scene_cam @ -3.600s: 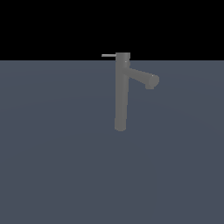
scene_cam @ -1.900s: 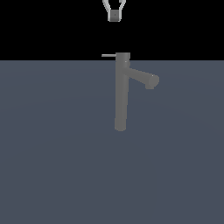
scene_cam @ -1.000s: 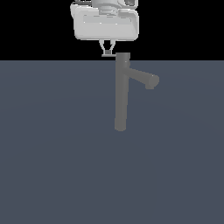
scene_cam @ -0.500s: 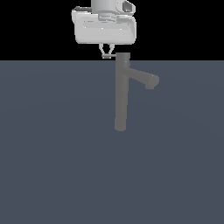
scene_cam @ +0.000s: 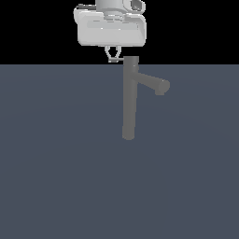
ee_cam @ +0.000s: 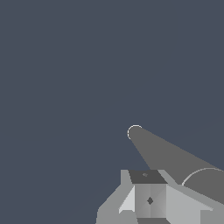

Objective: Turn on the faucet by rotating a designated handle.

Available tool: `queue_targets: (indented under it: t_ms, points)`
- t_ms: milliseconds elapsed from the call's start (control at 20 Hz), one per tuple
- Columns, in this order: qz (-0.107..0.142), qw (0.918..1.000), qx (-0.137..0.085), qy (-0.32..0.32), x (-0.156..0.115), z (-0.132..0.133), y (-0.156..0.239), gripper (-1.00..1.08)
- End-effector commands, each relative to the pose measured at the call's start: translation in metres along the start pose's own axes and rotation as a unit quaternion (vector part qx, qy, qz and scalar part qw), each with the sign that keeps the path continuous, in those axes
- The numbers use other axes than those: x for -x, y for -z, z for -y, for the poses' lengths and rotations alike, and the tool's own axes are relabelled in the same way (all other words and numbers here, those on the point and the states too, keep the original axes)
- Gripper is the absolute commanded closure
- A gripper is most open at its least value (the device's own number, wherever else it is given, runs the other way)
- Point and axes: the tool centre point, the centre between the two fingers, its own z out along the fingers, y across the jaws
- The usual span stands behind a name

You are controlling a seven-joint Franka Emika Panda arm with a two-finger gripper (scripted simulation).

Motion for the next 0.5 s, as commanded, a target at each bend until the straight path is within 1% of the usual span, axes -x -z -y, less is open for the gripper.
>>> queue_targets:
  t_ms: [0,300,350,400,450]
  points:
    - [0.0,1.0,0.0,0.0,0.007,0.002,0.0,1.08]
    - [0.0,1.0,0.0,0.0,0.025,0.007,0.001,1.08]
    - [0.0,1.0,0.0,0.0,0.025,0.007,0.001,1.08]
    - [-0.004,1.0,0.001,0.004,0.018,0.009,0.0,1.08]
    - [-0.004,1.0,0.001,0.003,0.021,0.007,0.0,1.08]
